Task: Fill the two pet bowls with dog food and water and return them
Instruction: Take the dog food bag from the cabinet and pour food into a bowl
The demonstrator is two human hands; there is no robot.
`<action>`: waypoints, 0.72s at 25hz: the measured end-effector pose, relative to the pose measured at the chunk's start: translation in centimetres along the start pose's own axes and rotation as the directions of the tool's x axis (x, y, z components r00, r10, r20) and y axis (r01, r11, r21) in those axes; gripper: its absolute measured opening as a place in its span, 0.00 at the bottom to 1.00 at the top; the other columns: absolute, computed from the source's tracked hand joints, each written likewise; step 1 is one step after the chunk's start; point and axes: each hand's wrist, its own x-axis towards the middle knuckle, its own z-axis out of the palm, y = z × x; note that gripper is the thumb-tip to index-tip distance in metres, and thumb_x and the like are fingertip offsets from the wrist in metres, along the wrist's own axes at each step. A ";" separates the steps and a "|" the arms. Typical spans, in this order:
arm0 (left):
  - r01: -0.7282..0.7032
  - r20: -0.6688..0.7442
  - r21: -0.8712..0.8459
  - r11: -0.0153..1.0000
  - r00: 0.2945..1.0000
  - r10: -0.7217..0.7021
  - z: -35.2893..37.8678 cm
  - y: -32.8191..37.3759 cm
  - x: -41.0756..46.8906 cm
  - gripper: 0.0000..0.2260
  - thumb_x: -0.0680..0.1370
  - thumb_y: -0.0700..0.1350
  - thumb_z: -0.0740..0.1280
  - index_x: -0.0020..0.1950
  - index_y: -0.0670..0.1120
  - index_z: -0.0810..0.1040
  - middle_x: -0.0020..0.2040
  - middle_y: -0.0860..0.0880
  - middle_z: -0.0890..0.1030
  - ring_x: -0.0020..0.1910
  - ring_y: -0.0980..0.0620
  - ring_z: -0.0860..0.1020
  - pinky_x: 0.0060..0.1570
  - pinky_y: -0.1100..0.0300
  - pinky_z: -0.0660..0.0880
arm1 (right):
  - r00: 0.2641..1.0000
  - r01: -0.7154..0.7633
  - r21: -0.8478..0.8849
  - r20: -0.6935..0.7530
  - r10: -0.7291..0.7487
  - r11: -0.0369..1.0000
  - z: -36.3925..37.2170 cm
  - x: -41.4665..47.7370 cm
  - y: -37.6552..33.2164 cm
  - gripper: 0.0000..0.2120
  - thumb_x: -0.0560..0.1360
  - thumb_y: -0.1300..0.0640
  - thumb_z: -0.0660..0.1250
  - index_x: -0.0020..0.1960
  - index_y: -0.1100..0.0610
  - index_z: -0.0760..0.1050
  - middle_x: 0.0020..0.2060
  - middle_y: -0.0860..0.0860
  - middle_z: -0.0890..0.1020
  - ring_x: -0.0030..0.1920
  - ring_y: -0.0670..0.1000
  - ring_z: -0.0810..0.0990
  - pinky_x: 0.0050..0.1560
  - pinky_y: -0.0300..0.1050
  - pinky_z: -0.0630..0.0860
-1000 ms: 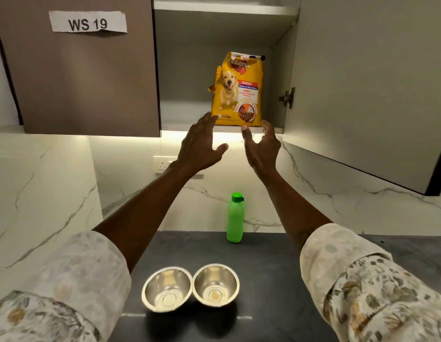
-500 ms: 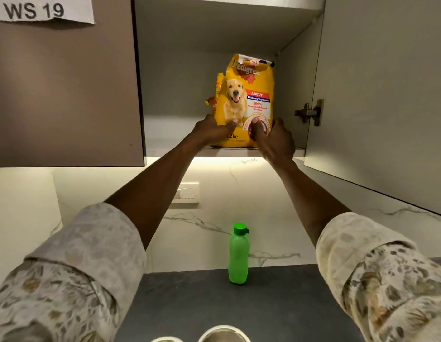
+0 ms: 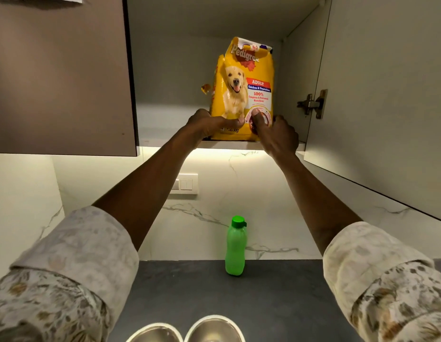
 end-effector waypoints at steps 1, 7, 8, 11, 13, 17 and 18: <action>-0.002 -0.018 -0.010 1.000 1.000 0.002 0.1 0.3 -1.0 0.43 0.61 0.65 0.83 0.70 0.47 0.75 0.63 0.48 0.82 0.59 0.45 0.82 0.53 0.53 0.81 | 1.000 0.001 0.028 0.002 -0.001 1.000 -0.4 -0.4 -0.1 0.33 0.77 0.26 0.58 0.61 0.54 0.76 0.48 0.48 0.80 0.44 0.52 0.80 0.47 0.45 0.74; -0.058 -0.180 -0.245 0.968 0.984 0.014 1.1 0.6 -8.3 0.38 0.57 0.58 0.87 0.63 0.49 0.78 0.56 0.51 0.86 0.54 0.48 0.85 0.50 0.52 0.84 | 0.995 0.013 0.328 -0.098 0.020 0.945 -2.6 -5.6 -0.6 0.24 0.74 0.27 0.66 0.53 0.47 0.75 0.44 0.43 0.81 0.36 0.37 0.78 0.41 0.33 0.74; -0.054 -0.193 -0.284 0.957 0.981 -0.002 1.5 0.4 -9.6 0.39 0.57 0.56 0.88 0.64 0.49 0.78 0.57 0.50 0.86 0.54 0.47 0.85 0.54 0.48 0.84 | 0.992 -0.004 0.406 -0.117 0.056 0.914 -2.8 -6.7 -0.6 0.25 0.73 0.28 0.69 0.55 0.47 0.77 0.45 0.42 0.82 0.37 0.37 0.80 0.44 0.36 0.79; -0.021 -0.176 -0.331 0.943 0.983 -0.040 3.0 -0.9 -13.7 0.39 0.59 0.53 0.87 0.67 0.51 0.77 0.59 0.50 0.86 0.54 0.46 0.86 0.56 0.43 0.84 | 0.974 -0.096 0.642 -0.098 0.205 0.761 -2.8 -10.3 0.0 0.28 0.71 0.32 0.75 0.60 0.52 0.79 0.50 0.46 0.87 0.45 0.45 0.88 0.51 0.51 0.87; 0.009 -0.161 -0.366 0.931 0.984 -0.073 3.6 -2.9 -16.2 0.37 0.59 0.52 0.87 0.65 0.51 0.80 0.56 0.49 0.88 0.51 0.46 0.88 0.53 0.42 0.85 | 0.965 -0.150 0.688 -0.055 0.257 0.710 -2.5 -13.3 1.1 0.28 0.70 0.33 0.77 0.59 0.52 0.81 0.50 0.48 0.88 0.46 0.46 0.89 0.51 0.53 0.87; 0.098 -0.137 -0.450 0.888 0.975 -0.177 4.8 -8.5 -20.8 0.35 0.60 0.47 0.86 0.65 0.47 0.81 0.55 0.45 0.88 0.50 0.42 0.88 0.53 0.39 0.84 | 0.941 -0.272 0.765 0.086 0.327 0.583 -0.7 -20.1 4.3 0.26 0.71 0.39 0.79 0.60 0.55 0.82 0.51 0.49 0.89 0.47 0.46 0.89 0.53 0.52 0.87; 0.114 -0.128 -0.484 0.868 0.972 -0.199 5.1 -9.9 -21.7 0.33 0.63 0.44 0.86 0.66 0.46 0.81 0.56 0.44 0.88 0.51 0.41 0.88 0.55 0.39 0.84 | 0.931 -0.303 0.797 0.130 0.342 0.522 0.0 -21.5 5.0 0.26 0.72 0.42 0.80 0.62 0.56 0.81 0.53 0.51 0.88 0.49 0.48 0.89 0.54 0.52 0.87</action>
